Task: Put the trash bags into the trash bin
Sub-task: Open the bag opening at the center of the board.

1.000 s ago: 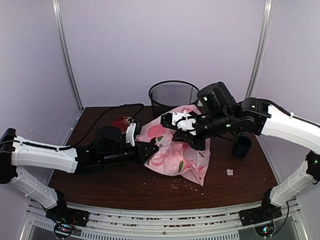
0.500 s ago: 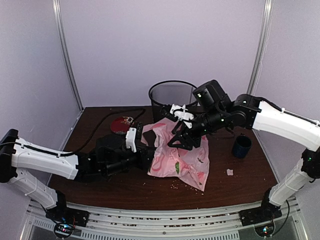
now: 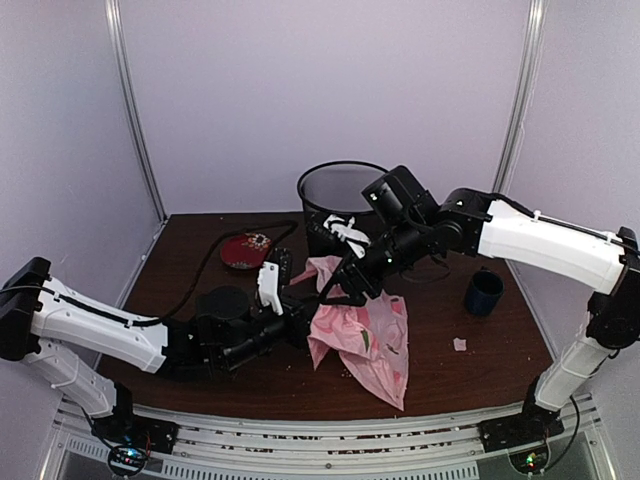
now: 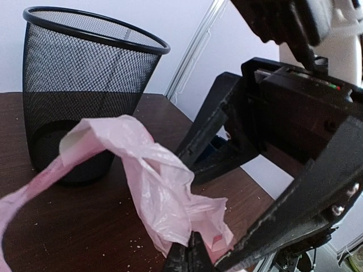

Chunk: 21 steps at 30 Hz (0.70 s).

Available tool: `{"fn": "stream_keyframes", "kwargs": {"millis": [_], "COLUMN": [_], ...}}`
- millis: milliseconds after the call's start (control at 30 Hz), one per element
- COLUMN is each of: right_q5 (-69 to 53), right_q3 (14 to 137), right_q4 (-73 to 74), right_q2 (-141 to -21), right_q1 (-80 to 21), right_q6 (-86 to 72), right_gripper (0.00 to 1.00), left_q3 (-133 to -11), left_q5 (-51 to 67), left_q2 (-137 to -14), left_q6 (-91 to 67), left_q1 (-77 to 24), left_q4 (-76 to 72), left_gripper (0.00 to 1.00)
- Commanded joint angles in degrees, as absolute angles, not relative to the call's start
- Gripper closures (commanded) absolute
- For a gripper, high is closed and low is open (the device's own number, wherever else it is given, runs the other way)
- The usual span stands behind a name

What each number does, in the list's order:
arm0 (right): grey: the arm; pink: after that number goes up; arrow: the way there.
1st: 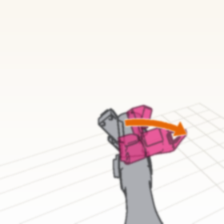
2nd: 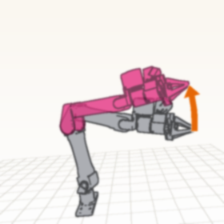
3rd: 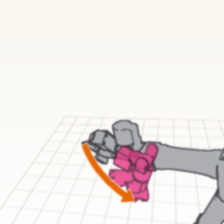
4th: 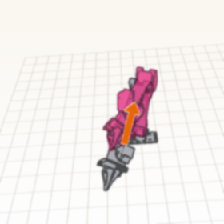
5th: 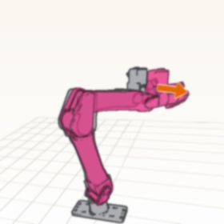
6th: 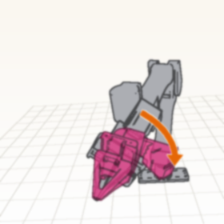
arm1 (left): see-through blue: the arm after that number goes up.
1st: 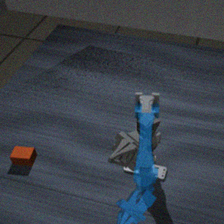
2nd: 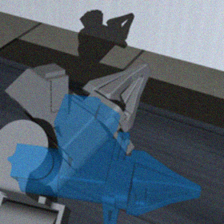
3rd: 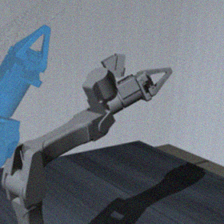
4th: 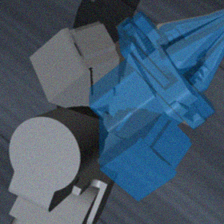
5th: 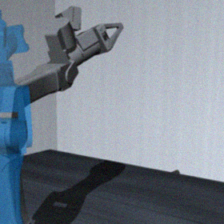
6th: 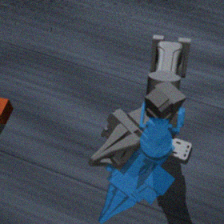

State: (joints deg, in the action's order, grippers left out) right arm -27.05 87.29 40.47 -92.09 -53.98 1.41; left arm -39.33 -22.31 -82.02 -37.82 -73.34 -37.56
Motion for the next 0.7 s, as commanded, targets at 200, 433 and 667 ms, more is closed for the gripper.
{"fn": "stream_keyframes", "kwargs": {"millis": [200, 433, 667], "right_q5": [-30.9, -29.8, -31.5], "right_q3": [86.0, 84.8, 83.9], "right_q4": [36.4, 36.1, 36.0], "right_q2": [-88.4, -84.3, -82.2], "right_q1": [-50.4, -44.4, -43.5], "right_q6": [-3.1, -2.1, -1.3], "right_gripper": [0.87, 1.00, 0.79], "left_q3": [-41.3, -40.4, -41.9], "left_q5": [-25.2, -28.1, -30.4], "left_q2": [-83.2, -83.0, -84.3], "left_q6": [-36.8, -38.7, -36.5], "left_q1": [-74.7, -74.7, -76.3], "left_q4": [-39.6, -35.6, -31.9], "left_gripper": [1.00, 1.00, 1.00]}}
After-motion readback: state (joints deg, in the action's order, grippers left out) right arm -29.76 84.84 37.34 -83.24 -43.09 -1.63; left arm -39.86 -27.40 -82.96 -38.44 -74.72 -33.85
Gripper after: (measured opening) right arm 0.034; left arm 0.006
